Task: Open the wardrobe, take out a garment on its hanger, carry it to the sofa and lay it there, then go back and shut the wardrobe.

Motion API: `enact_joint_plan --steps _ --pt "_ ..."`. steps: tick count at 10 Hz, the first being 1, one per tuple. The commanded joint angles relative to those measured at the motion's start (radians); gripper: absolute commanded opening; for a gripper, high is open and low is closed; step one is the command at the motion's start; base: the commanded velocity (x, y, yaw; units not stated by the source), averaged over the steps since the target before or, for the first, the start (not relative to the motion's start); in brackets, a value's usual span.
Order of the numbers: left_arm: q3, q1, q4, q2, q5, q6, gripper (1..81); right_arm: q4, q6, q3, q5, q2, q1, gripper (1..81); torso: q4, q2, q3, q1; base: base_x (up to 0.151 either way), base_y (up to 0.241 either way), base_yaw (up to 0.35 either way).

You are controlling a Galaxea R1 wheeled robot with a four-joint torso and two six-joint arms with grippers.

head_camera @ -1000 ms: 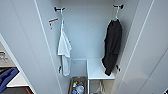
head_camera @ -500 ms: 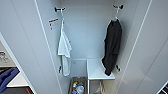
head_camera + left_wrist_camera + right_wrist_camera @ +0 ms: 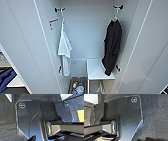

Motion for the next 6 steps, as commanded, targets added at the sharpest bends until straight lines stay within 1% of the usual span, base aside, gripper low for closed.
enact_joint_plan --steps 1,2,3,4,5,6 --pt "-0.002 -0.033 0.004 -0.001 0.048 0.0 81.1 0.008 -0.082 -0.083 -0.148 0.095 0.015 81.1 0.0 0.0 0.0 0.0 0.0 0.0 0.0" --pt "-0.003 -0.033 0.004 0.002 0.048 0.0 81.1 0.094 -0.167 -0.077 -0.156 0.098 0.023 81.1 0.0 0.0 0.0 0.0 0.0 0.0 0.0" --pt "-0.003 -0.033 0.0 0.005 0.049 0.0 81.1 0.226 -0.313 -0.077 -0.161 0.101 0.032 81.1 0.0 0.0 0.0 0.0 0.0 0.0 0.0" --pt "-0.003 -0.033 -0.002 0.008 0.054 0.0 81.1 0.409 -0.508 -0.077 -0.162 0.1 0.044 81.1 0.0 0.0 0.0 0.0 0.0 0.0 0.0" --pt "-0.003 -0.035 -0.002 0.01 0.054 0.002 81.1 0.584 -0.676 -0.077 -0.162 0.101 0.055 81.1 0.0 0.0 0.0 0.0 0.0 0.0 0.0" --pt "-0.003 -0.036 -0.002 0.013 0.054 0.006 81.1 0.687 -0.732 -0.075 -0.161 0.104 0.062 81.1 0.0 0.0 0.0 0.0 0.0 0.0 0.0"
